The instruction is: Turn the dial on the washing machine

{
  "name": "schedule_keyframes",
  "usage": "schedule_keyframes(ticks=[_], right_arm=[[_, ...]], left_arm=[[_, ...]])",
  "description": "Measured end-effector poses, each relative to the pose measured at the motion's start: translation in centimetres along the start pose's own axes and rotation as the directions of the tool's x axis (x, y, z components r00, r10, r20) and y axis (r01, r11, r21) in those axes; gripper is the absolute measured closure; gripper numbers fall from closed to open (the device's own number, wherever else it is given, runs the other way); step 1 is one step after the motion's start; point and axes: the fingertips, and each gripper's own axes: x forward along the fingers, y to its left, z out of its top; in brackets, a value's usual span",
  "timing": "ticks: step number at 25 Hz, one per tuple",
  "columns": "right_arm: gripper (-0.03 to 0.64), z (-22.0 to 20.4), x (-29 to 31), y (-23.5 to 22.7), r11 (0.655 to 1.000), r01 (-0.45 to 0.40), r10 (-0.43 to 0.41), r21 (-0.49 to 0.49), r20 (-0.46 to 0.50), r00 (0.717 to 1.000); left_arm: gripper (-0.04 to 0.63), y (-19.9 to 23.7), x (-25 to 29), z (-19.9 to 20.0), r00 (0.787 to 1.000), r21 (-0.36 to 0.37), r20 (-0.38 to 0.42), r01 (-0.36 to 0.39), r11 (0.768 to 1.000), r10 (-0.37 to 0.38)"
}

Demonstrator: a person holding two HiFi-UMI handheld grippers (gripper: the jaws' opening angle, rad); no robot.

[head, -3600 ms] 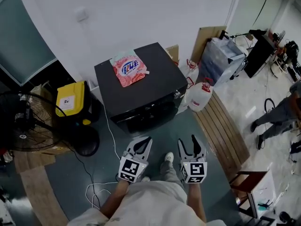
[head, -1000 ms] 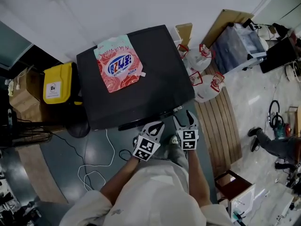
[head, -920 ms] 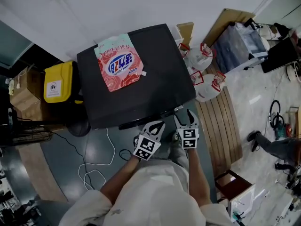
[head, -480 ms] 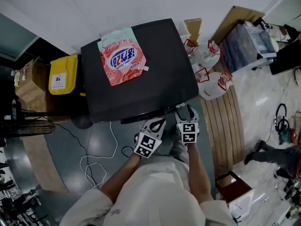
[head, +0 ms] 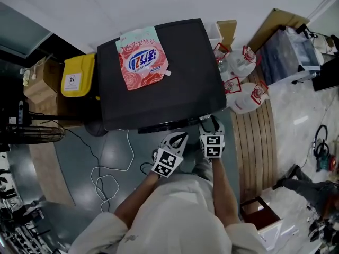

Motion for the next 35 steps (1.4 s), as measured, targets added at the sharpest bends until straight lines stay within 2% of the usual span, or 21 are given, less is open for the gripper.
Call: schedule_keyframes(ticks=[12, 17, 27, 35], right_arm=[[0.347, -0.06, 0.13, -0.11, 0.982, -0.099, 0.096, 0.16, 0.028, 0.995], [0.348, 0.06, 0.15, -0.17, 0.957, -0.149, 0.14, 0.248, 0.054, 0.989], [0.348, 0.07, 0.18, -0.2, 0.915, -0.204, 0.185, 0.347, 0.087, 0.979], [0.35, 0.21, 0.11, -0.27, 0.86, -0.259, 0.226, 0.439, 0.127, 0.966]], left_arm=[[0.584, -0.59, 0.3, -0.3, 0.999, -0.016, -0.01, -0.041, 0.999, 0.041], [0.584, -0.74, 0.55, -0.08, 0.999, -0.008, -0.004, -0.045, 0.999, 0.045], [0.583, -0.76, 0.69, -0.15, 0.999, -0.004, -0.01, -0.042, 0.999, 0.042], [0.583, -0.69, 0.81, -0.09, 0.999, -0.006, -0.015, -0.034, 0.999, 0.034]])
